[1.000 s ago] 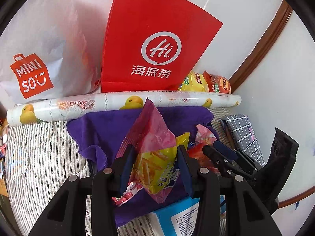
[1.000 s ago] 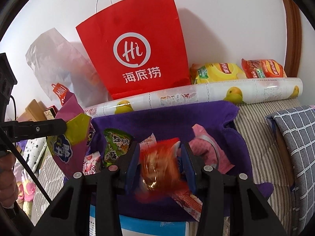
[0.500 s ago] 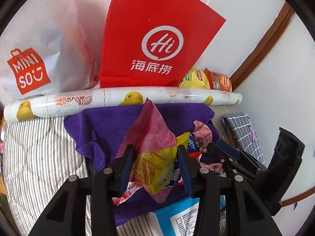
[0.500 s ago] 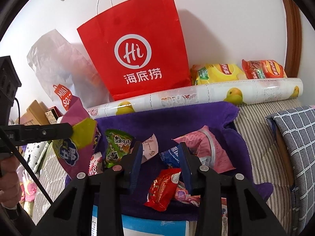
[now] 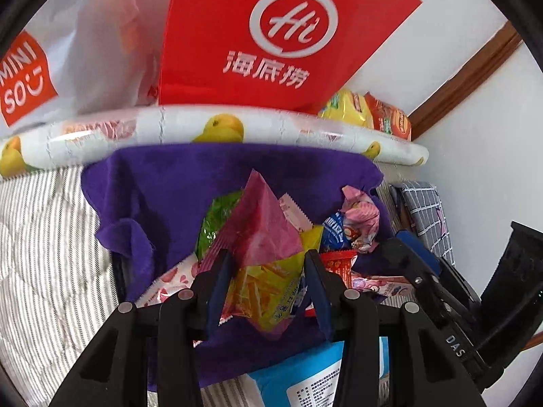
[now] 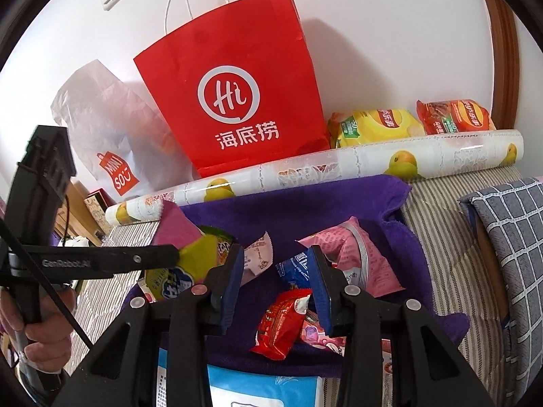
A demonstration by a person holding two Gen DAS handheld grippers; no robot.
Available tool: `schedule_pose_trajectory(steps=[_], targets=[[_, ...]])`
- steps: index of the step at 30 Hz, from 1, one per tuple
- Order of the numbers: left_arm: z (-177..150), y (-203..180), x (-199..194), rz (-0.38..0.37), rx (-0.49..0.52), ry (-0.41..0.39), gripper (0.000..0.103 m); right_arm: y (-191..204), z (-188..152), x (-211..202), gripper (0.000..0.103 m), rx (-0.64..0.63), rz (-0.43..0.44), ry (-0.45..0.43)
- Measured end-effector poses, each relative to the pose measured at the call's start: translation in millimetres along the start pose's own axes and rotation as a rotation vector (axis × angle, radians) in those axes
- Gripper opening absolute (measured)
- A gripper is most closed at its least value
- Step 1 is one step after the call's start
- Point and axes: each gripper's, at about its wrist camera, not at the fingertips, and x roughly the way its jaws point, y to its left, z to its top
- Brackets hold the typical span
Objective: Organize snacks
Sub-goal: 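Open the right tool to drop the red packet while the left tool drops the yellow-pink packet on the towel, then grasp the pink peach candy packet with the right tool while the left tool moves toward the yellow packet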
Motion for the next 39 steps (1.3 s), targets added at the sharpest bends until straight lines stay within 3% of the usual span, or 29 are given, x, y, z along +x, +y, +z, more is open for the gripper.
schedule_pose_trajectory(steps=[6,8,12,18,24,29,39], targets=[[1,7,10,-0.025,-0.037,0.054,0.042,1,0,-2,0.042,-0.006,-0.011,-0.007],[2,7,8,-0.020,-0.046,0.060,0.047,1,0,-4,0.042,-0.009,-0.010,-0.012],[2,5,-5,0.018,-0.030,0.024,0.056,4,1,-13,0.047,-0.020,-0.018,-0.037],[0,2,-34,-0.007,-0.018,-0.036,0.060,3,-6,-30,0.048,0.000,-0.023,-0.029],[-2,-5,-56,-0.033,-0.001,-0.070,0.060,-2,-34,-57,0.051,-0.018,-0.079,0.017],[-8,-17,-71,-0.042,0.020,-0.107,0.060,-14,-63,-81,0.060,0.016,-0.065,0.057],[-42,-36,-99,-0.028,0.065,-0.146,0.063,-11,-128,-88,0.061,-0.018,0.007,0.193]])
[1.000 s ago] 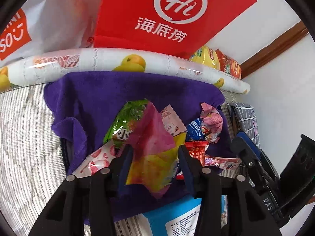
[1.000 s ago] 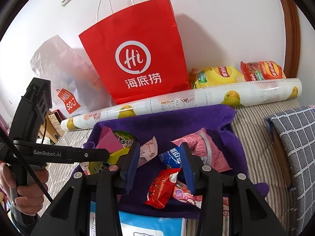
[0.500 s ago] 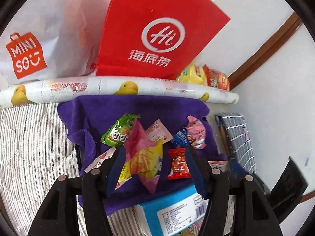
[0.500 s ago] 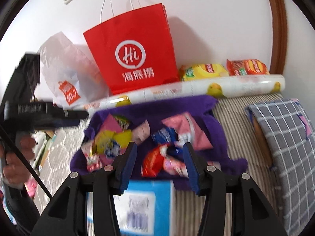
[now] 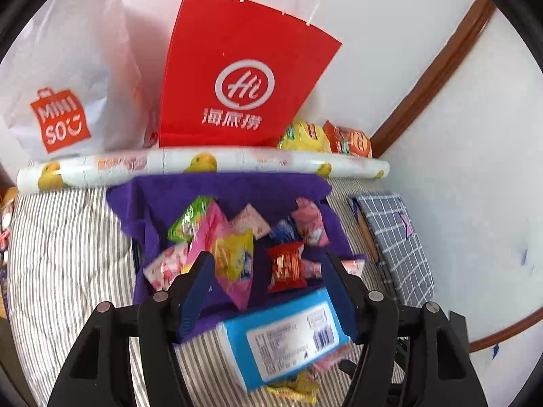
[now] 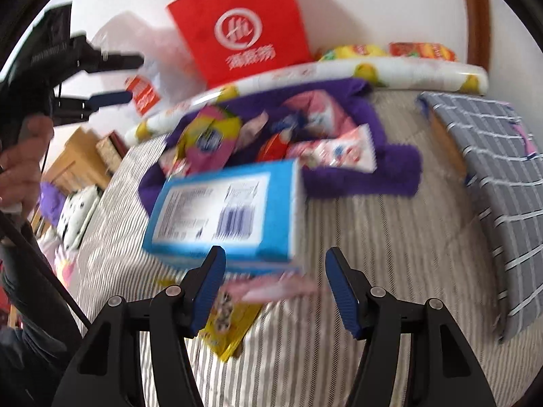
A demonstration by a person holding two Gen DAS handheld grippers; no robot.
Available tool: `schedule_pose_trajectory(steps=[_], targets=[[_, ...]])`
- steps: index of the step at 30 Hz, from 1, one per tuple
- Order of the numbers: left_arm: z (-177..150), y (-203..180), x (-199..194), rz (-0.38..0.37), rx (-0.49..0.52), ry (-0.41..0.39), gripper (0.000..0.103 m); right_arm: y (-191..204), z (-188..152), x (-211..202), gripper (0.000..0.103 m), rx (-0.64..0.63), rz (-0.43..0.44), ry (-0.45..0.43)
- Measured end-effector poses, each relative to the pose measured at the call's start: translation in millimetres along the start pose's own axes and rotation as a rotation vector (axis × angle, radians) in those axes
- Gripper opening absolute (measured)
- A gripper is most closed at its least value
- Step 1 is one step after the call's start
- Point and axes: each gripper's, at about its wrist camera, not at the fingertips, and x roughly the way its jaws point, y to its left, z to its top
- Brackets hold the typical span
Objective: Organize snacks
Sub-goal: 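Grasp the pink peach candy packet with the right tool while the left tool moves toward the yellow packet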
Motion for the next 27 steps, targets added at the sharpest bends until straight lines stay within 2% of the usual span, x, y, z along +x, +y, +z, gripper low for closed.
schedule_pose_trajectory(steps=[4,9,14,27], targets=[[-26,6,-8,-0.015,-0.002,0.025,0.063,7,-10,14,0.061,-0.015,-0.014,0.025],[-55,16,-24,0.036,0.001,0.027,0.063,12,-16,28,0.070,-0.018,-0.036,0.023],[-76,20,-37,0.047,-0.009,0.028,0.063,20,-28,38,0.072,-0.066,-0.106,0.032],[-110,7,-37,0.059,-0.006,0.059,0.063,2,-53,25,0.072,0.012,-0.107,0.055]])
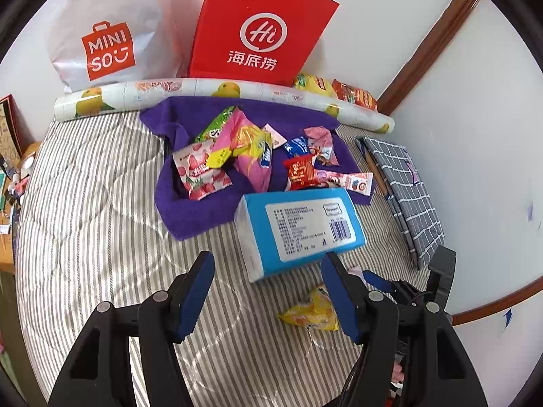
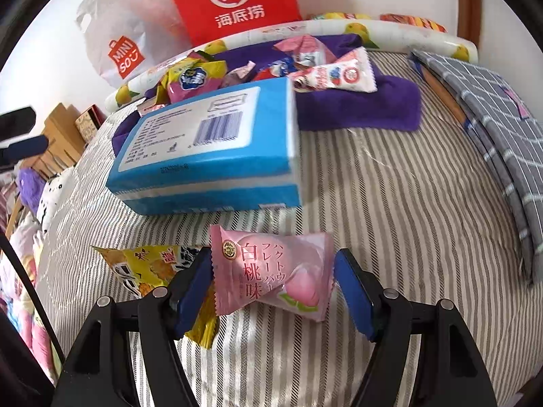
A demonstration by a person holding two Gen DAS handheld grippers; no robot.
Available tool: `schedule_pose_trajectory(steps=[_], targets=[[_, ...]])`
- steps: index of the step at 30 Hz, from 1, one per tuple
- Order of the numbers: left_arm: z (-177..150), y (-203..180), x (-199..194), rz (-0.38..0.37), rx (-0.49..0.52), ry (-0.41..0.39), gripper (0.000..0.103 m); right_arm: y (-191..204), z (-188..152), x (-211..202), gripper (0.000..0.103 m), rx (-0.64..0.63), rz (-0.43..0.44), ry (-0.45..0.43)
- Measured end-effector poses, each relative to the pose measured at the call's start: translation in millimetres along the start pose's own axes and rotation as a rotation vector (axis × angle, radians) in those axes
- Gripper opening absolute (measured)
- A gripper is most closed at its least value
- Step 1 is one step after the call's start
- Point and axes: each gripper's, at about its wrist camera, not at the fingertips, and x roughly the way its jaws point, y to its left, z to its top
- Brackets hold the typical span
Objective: Organize snacks
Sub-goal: 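Grasp the pink peach candy packet with the right tool while the left tool moves toward the yellow packet, then grasp the yellow snack packet on the mattress with the left tool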
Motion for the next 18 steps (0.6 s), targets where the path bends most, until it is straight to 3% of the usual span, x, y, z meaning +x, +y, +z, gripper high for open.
schedule_pose_trajectory(steps=[6,9,11,18], targets=[[-11,-8,0,0.001,0.002,0.006,0.063,4,-6,2,0.074,-0.028,-0.025,-0.016],[-19,-13,4,0.001,0.011,0.015,0.063,11,-11,3,0.069,-0.087,-0.078,-0.041],[-24,-16,10,-0.002,0.018,0.028,0.063,10,-14,0,0.058,-0.090,-0.094,-0.056],[-43,-29,41,-0.049,0.040,0.089,0.063,-7,-18,-20,0.056,-0.040,-0.070,-0.105]])
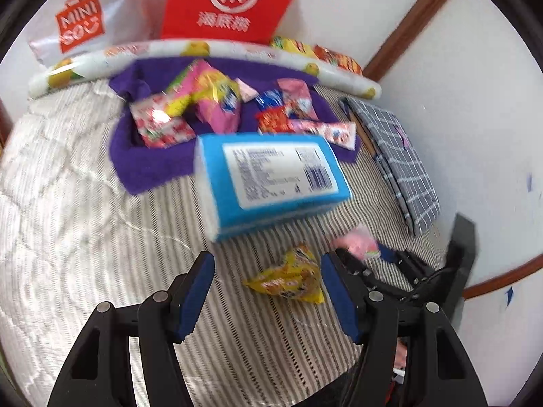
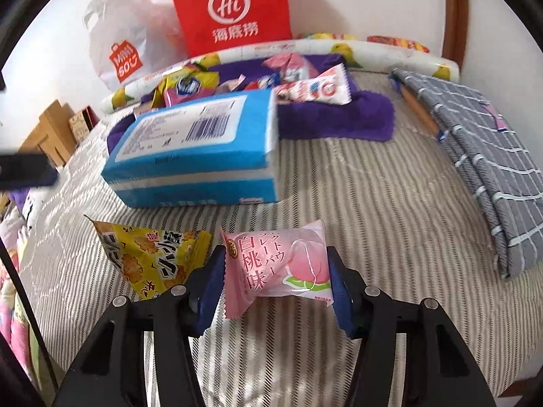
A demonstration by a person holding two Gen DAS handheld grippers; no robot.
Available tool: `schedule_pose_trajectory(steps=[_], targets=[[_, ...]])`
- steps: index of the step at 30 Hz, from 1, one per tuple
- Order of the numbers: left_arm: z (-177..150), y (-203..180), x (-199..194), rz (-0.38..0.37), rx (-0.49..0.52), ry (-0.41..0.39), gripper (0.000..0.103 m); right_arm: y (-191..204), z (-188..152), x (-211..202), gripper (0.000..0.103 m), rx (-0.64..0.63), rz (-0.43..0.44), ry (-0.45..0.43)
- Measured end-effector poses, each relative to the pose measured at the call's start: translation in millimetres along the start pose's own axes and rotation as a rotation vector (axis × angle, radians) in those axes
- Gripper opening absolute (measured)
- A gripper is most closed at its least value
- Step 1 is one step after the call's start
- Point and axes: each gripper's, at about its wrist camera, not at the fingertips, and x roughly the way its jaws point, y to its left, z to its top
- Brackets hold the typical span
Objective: Organize snacks
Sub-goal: 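Grasp the yellow snack packet on the mattress with the left tool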
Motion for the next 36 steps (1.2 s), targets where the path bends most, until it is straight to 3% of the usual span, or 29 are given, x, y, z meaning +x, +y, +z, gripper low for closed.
schedule_pose_trajectory(steps=[8,19,24,27,29,32,36], targets=[[-9,-11,40,-0.051,0.022,0.057,0.065,-33,4,-41,0.056,0.071,-0.010,-0.086],[-18,-29,87,0.021,0.077,0.104,0.067,-52,1,-69,0.056,0.112,-0.033,-0.147],[-20,-36,89,0.051,0.108,0.069,0.069,-55,-2,-68,0.056,0.107,-0.049,-0.139],[-22,-38,89,0.071,0.120,0.049,0.067,-56,-3,-64,0.056,0.109,-0.048,-0.130],[-24,-40,90,0.089,0.130,0.039,0.056,-58,-4,-62,0.056,0.112,-0.049,-0.126],[-24,-39,88,0.076,0.129,0.045,0.050,-58,-5,-61,0.056,0.115,-0.048,-0.122],[-23,-32,80,0.069,0.116,0.032,0.048,-57,-6,-62,0.056,0.118,-0.054,-0.123]])
